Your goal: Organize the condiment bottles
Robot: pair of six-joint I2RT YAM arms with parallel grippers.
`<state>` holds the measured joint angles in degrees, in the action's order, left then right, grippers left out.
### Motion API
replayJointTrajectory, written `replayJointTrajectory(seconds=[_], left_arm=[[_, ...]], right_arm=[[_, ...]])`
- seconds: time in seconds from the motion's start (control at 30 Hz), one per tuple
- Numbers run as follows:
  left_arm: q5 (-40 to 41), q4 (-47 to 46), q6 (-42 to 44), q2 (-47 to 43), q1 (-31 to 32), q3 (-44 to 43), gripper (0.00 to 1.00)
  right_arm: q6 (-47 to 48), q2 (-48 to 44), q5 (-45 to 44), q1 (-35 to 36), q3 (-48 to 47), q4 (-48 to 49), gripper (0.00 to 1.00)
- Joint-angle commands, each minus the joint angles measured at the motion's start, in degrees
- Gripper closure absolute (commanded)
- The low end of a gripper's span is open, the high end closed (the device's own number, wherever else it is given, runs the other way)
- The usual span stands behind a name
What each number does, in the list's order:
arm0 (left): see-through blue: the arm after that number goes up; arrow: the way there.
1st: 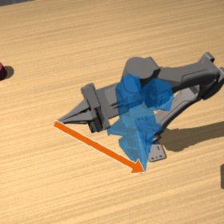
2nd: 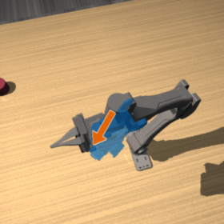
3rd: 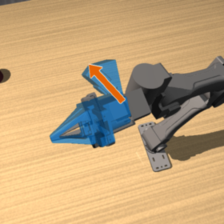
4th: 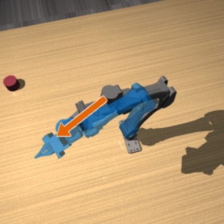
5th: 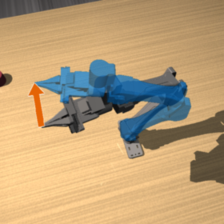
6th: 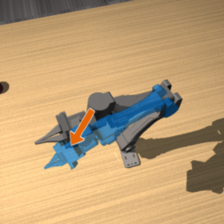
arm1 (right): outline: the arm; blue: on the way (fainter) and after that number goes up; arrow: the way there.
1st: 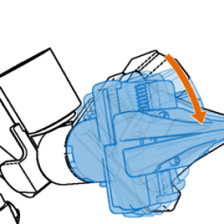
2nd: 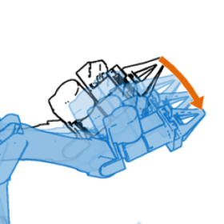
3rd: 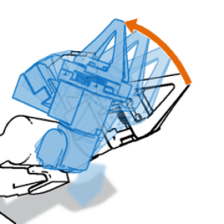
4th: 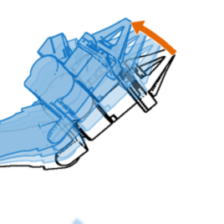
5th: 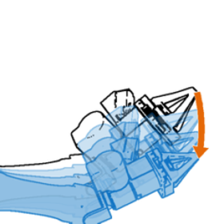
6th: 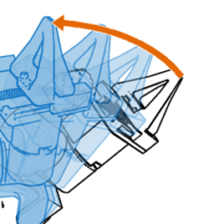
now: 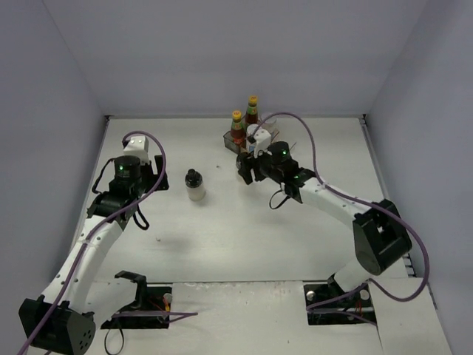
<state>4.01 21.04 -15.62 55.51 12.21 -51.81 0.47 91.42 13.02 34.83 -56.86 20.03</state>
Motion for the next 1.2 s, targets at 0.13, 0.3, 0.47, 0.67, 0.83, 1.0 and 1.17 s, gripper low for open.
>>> replayJointTrajectory(seconds=[0.13, 0.3, 0.47, 0.67, 0.83, 1.0, 1.17], left_arm=[[-0.7, -2.6, 0.0, 0.1, -0.3, -1.7, 0.23], [-0.6, -2.5, 0.0, 0.1, -0.4, -1.6, 0.23], [-0.6, -2.6, 0.0, 0.1, -0.3, -1.6, 0.23], [-0.6, -2.6, 0.0, 0.0, -0.4, -1.6, 0.23], [-0.8, -2.5, 0.0, 0.2, -0.3, -1.7, 0.23], [-0.8, -2.4, 0.0, 0.3, -0.4, -1.8, 0.23], [-0.8, -2.3, 0.0, 0.4, -0.4, -1.8, 0.23]], right_arm=[[-0.5, -6.5, -8.6, -8.7, -7.1, 1.0, 1.00], [-3.5, -3.7, -10.2, -13.4, -9.4, 2.5, 1.00], [-4.0, 0.5, -10.6, -16.5, -12.1, 4.3, 1.00], [-4.4, 5.3, -10.3, -18.7, -14.9, 5.5, 1.00], [-4.5, 8.7, -10.0, -20.0, -15.9, 7.2, 1.00], [-4.6, 11.1, -9.6, -21.2, -16.4, 9.1, 1.00], [-5.1, 13.9, -9.0, -22.1, -16.7, 10.9, 1.00]])
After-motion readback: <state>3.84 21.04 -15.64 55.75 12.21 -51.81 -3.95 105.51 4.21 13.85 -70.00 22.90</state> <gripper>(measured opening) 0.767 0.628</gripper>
